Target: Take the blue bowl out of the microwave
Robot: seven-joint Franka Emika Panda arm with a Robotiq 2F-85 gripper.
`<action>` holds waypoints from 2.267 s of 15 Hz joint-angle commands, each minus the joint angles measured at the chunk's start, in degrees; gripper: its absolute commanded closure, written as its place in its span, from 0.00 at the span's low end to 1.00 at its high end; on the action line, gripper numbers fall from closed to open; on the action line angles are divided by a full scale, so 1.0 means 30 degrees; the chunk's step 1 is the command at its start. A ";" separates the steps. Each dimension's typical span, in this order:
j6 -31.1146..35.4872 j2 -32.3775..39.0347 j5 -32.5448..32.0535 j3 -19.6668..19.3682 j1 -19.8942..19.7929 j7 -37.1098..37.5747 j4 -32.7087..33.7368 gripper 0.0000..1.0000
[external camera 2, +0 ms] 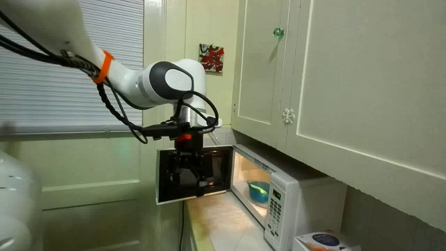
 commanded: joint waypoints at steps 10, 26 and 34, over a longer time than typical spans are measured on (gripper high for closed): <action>0.4649 0.2817 0.0395 -0.0483 0.0981 -0.0654 0.0983 0.00; 1.8527 1.2778 0.0046 -0.0207 0.1499 -0.4112 0.4478 0.00; 2.0761 1.4389 -0.4169 -0.0582 0.2031 -0.0515 0.5701 0.00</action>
